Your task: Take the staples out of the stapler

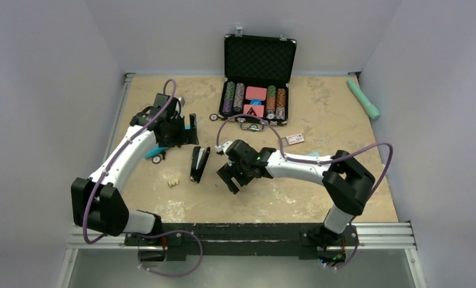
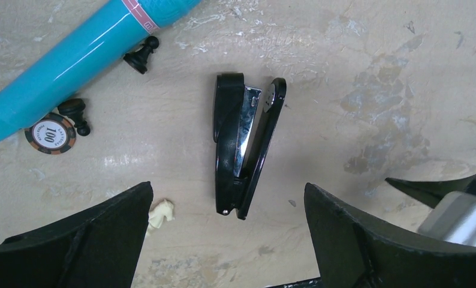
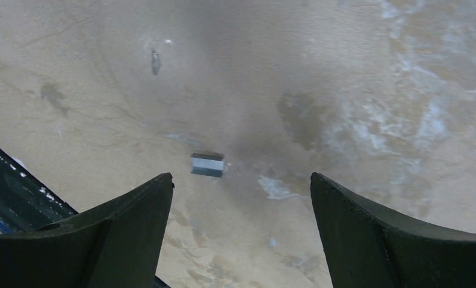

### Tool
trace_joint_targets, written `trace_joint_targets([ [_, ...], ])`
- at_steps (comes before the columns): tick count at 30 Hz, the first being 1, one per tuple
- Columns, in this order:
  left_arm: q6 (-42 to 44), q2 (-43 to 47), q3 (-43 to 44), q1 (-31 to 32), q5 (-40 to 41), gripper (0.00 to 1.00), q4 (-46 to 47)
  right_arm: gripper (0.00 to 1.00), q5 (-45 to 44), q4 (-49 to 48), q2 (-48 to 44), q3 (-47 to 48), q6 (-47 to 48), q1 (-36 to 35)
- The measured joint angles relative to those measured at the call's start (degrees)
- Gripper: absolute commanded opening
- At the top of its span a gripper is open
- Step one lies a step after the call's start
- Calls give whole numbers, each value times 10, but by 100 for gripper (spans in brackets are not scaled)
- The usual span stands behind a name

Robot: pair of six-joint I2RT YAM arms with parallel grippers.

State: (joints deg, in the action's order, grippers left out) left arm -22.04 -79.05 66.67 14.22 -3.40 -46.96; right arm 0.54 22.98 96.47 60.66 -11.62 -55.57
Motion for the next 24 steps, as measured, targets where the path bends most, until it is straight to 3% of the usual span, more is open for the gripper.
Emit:
trace_joint_targets([
  [7, -12, 1, -11, 0, -4, 99, 12, 87, -14, 2, 40, 14, -18, -59],
  [15, -15, 12, -22, 0, -9, 99, 23, 83, -31, 2, 45, 15, -33, -59],
  [24, -14, 19, -23, 0, -9, 98, 25, 65, -45, 6, 73, 48, -27, -59],
])
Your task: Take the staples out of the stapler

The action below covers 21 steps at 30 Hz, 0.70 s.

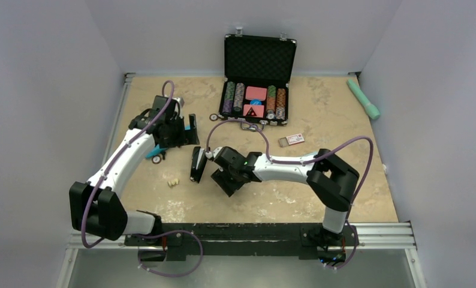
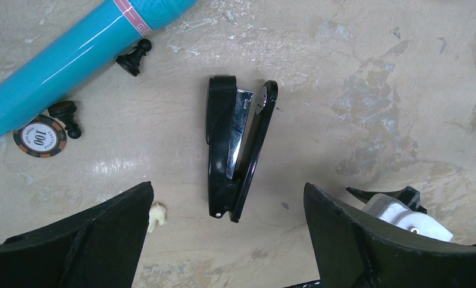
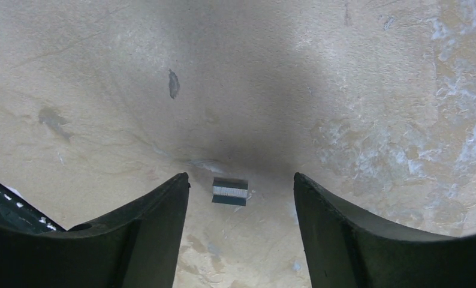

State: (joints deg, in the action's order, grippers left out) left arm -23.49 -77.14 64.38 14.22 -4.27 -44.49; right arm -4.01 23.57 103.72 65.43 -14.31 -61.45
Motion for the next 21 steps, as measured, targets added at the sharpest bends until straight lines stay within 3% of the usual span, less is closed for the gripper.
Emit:
trace_joint_targets([
  [11, 0, 0, 0, 0, 0, 98, 2, 54, 0, 36, 20, 20, 2, 0],
  [21, 0, 0, 0, 0, -5, 98, 3, 55, 0, 50, 20, 20, -7, -1],
])
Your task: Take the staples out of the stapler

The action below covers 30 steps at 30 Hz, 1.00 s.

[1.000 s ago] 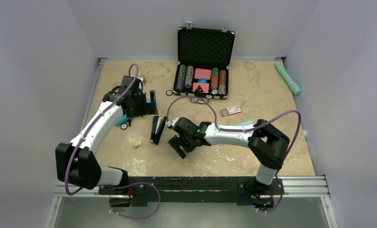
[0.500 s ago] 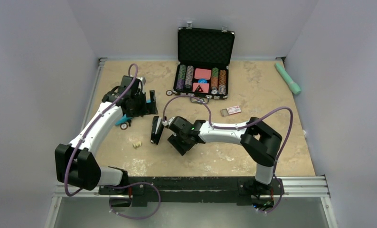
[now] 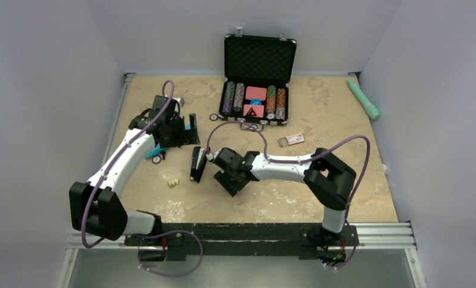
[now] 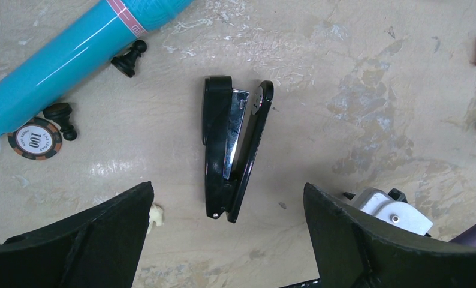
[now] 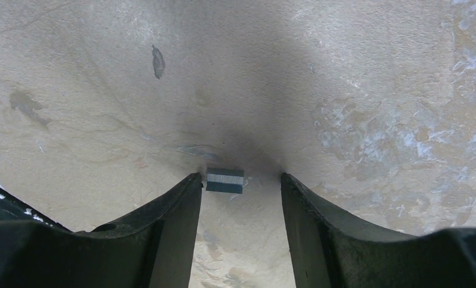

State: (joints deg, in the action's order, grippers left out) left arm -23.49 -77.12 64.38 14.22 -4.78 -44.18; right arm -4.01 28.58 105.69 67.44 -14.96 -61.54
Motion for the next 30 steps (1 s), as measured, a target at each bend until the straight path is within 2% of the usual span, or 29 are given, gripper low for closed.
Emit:
trace_joint_targets([
  [30, 0, 0, 0, 0, -7, 97, 0, 42, 2, 1, 16, 20, 6, -8],
])
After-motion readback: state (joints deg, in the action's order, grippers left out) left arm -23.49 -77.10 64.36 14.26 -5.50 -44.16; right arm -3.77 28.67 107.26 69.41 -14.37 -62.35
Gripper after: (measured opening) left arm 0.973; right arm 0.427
